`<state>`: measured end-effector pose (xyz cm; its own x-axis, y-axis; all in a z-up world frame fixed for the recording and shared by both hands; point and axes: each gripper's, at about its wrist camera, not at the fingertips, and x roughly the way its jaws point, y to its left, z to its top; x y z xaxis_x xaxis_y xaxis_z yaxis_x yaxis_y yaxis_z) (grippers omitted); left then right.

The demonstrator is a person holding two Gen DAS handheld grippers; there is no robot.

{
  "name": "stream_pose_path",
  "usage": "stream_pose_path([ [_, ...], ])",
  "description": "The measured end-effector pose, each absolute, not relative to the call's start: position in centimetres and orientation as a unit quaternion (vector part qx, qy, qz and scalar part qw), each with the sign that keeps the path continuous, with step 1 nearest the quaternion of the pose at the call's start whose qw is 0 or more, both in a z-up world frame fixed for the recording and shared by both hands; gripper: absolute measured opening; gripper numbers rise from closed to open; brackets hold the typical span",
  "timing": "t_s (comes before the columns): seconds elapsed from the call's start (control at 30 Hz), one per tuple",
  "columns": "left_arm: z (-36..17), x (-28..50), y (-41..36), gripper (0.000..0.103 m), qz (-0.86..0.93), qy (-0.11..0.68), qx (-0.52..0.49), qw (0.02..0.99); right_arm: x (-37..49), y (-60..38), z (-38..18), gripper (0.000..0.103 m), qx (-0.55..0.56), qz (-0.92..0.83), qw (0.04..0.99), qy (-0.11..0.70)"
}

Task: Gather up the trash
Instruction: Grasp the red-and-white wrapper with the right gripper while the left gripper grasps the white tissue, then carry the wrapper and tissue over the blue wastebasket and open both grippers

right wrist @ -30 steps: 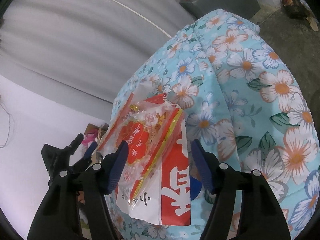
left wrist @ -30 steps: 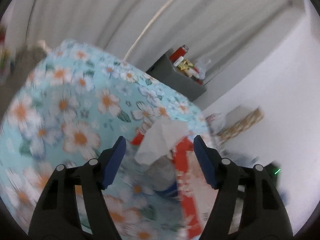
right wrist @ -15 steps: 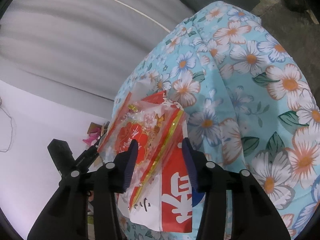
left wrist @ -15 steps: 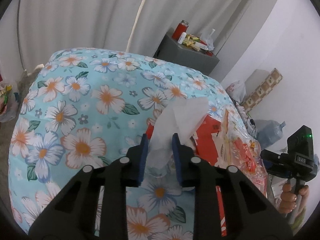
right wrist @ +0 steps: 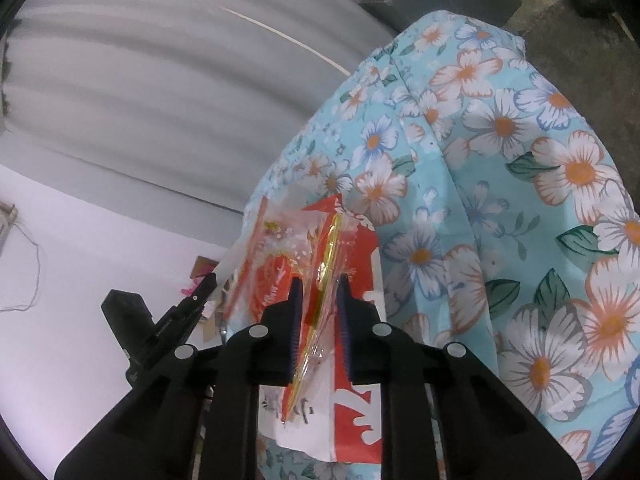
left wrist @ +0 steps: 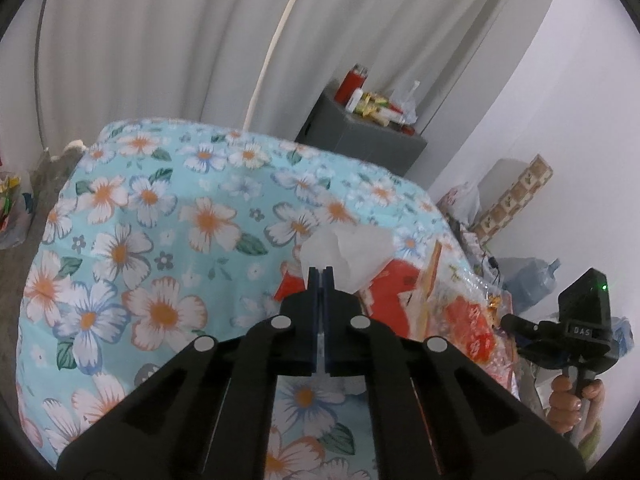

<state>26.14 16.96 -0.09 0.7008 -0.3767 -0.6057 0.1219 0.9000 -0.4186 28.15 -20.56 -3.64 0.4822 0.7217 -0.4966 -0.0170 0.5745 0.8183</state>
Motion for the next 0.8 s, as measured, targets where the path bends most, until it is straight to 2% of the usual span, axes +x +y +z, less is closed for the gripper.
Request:
stream_pose_path([
  [0.2, 1.5, 25.2, 17.4, 0.000, -0.146, 0.327, -0.203, 0.911, 27.2, -21.6, -2.1, 0.007, 0.410, 0.264, 0.769, 0.414],
  [0.37, 3.5, 24.0, 17.3, 0.000, -0.169, 0.292, -0.221, 0.915, 26.1, -23.0, -1.1, 0.006, 0.426, 0.278, 0.768, 0.390],
  [0.8, 10.5, 19.6, 14.1, 0.000, -0.235, 0.228, -0.194, 0.925, 20.3, -28.0, 1.4, 0.006, 0.467, 0.267, 0.784, 0.310],
])
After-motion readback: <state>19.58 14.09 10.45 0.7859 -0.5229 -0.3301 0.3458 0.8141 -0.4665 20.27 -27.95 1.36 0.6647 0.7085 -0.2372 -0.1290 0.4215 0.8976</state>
